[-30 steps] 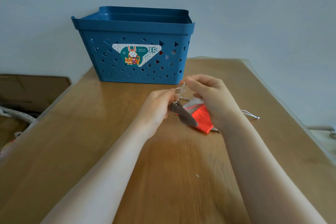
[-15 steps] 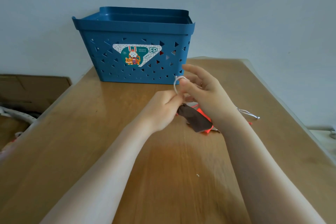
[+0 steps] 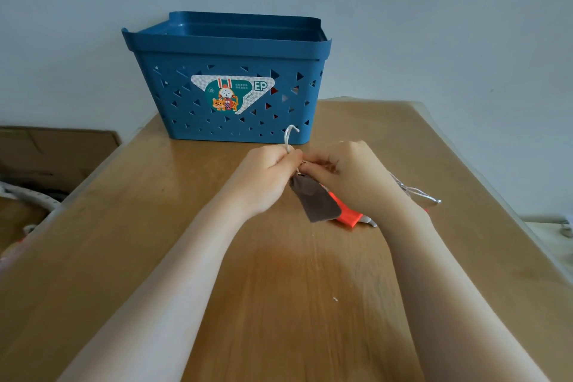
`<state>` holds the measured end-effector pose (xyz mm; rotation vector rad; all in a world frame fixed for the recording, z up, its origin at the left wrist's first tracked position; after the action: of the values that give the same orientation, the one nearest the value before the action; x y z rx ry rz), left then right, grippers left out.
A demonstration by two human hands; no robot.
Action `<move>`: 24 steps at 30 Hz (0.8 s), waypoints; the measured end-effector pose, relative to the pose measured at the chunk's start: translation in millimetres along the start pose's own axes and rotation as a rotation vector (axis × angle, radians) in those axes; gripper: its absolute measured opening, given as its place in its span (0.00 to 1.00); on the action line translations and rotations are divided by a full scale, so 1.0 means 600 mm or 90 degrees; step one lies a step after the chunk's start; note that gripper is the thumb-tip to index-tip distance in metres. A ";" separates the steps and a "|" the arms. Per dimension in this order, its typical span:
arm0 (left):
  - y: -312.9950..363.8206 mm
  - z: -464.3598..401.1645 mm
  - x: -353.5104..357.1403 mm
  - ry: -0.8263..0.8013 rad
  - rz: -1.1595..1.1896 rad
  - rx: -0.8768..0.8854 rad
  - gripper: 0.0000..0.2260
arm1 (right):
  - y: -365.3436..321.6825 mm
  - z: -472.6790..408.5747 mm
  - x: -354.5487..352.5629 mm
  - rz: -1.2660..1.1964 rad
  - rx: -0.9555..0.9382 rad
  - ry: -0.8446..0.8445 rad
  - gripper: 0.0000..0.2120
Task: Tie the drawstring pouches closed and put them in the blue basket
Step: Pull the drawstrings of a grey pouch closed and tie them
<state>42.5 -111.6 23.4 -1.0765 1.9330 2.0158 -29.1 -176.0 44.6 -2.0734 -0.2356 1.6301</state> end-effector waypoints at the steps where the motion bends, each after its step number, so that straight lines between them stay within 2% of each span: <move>1: 0.000 0.000 -0.001 0.004 -0.006 -0.001 0.18 | -0.006 0.000 0.002 0.046 -0.007 -0.004 0.13; 3: 0.000 0.001 -0.006 0.016 -0.004 -0.004 0.18 | -0.011 0.001 0.001 0.042 -0.033 0.006 0.15; 6: 0.002 0.005 -0.014 0.026 -0.006 -0.005 0.17 | 0.006 0.001 -0.007 -0.108 -0.022 0.026 0.09; 9: -0.007 0.004 -0.016 0.020 0.001 -0.028 0.12 | 0.010 0.005 -0.026 -0.121 -0.028 0.096 0.06; 18: -0.051 0.003 -0.004 0.003 0.341 -0.106 0.07 | 0.009 0.013 -0.039 -0.249 -0.057 0.138 0.04; 24: -0.049 0.003 0.016 -0.045 0.507 -0.126 0.03 | 0.010 0.015 -0.035 -0.305 -0.080 0.093 0.03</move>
<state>51.4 -108.6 -6.5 -0.2303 2.4021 2.6079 -44.2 -187.9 58.5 -2.0123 -0.7377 1.1968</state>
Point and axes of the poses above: each hand's wrist, its own z-axis away from the middle knuckle, its own x-axis out of the palm, y = z × x, the point moved 10 cm from there along -z, towards the middle knuckle, and after that the axes turned 13 degrees about -y, right-handed, at the moved point
